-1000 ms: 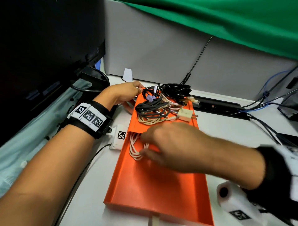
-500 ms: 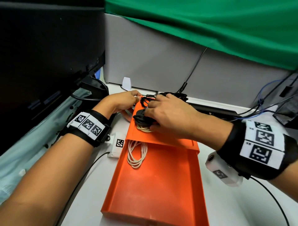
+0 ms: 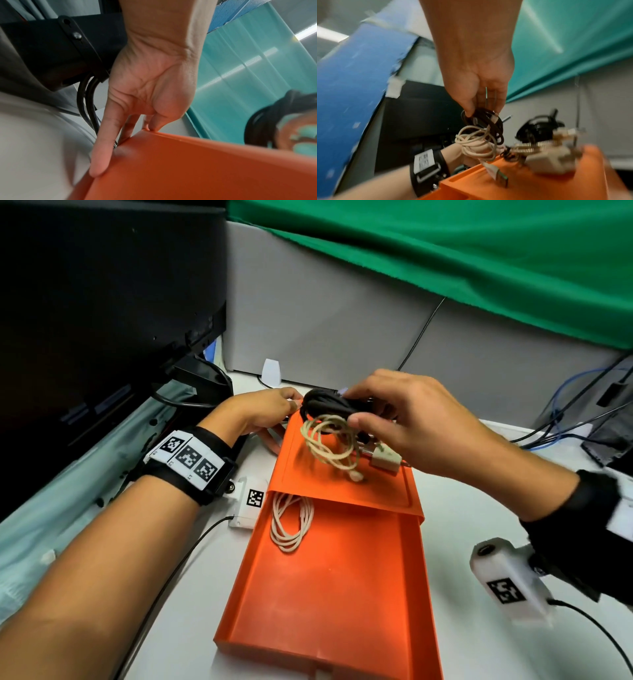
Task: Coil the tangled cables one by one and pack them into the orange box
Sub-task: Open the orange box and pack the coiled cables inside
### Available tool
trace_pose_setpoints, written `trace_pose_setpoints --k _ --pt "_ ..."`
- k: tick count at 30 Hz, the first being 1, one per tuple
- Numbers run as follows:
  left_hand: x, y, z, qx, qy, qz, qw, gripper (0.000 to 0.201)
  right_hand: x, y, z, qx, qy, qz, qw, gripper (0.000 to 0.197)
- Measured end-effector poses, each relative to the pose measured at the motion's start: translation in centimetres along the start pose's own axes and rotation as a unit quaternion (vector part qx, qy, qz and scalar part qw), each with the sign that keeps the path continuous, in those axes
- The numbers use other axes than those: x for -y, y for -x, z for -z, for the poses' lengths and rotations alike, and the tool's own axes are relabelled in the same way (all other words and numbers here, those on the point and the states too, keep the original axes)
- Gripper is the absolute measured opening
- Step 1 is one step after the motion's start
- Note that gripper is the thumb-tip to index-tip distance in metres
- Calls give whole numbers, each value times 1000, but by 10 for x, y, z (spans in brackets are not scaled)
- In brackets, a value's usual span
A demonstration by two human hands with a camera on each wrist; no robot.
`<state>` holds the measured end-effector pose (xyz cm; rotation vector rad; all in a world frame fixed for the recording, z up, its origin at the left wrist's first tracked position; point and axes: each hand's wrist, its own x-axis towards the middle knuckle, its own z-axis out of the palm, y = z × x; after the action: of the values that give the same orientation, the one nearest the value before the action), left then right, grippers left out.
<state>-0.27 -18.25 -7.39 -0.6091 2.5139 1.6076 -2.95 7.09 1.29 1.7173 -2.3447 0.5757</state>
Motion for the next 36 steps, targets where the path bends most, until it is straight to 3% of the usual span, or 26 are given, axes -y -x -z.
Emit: trace_pose_setpoints --k 4,8,13,16,18,23,27,29,33,36 --pt "-1 0 -2 -13 5 5 1000 26 -2 -1 0 89 -57 -107 989 11" --pt "-1 1 -2 -16 11 10 1000 26 -3 -2 -3 128 -67 -138 980 4" --pt "-1 1 -1 -18 12 10 1000 25 -1 0 -10 89 -7 -52 995 16" --pt "0 -1 0 -11 13 8 1000 24 -3 -2 -10 46 -42 -66 996 17" --pt "2 -1 0 -11 14 7 1000 23 -5 -4 -11 55 -59 -84 993 16" --pt "2 -4 1 -15 14 8 1000 23 -9 -1 -15 41 -16 1 999 14" --pt "3 -5 0 -15 16 11 1000 24 -7 5 -25 114 35 56 991 19" --pt "3 -6 -1 -17 17 8 1000 24 -7 7 -24 79 32 69 994 17" --pt "4 -4 2 -9 13 11 1000 26 -8 0 -4 -60 23 71 995 17" --pt "3 -3 1 -13 16 10 1000 26 2 10 23 -104 33 92 990 18"
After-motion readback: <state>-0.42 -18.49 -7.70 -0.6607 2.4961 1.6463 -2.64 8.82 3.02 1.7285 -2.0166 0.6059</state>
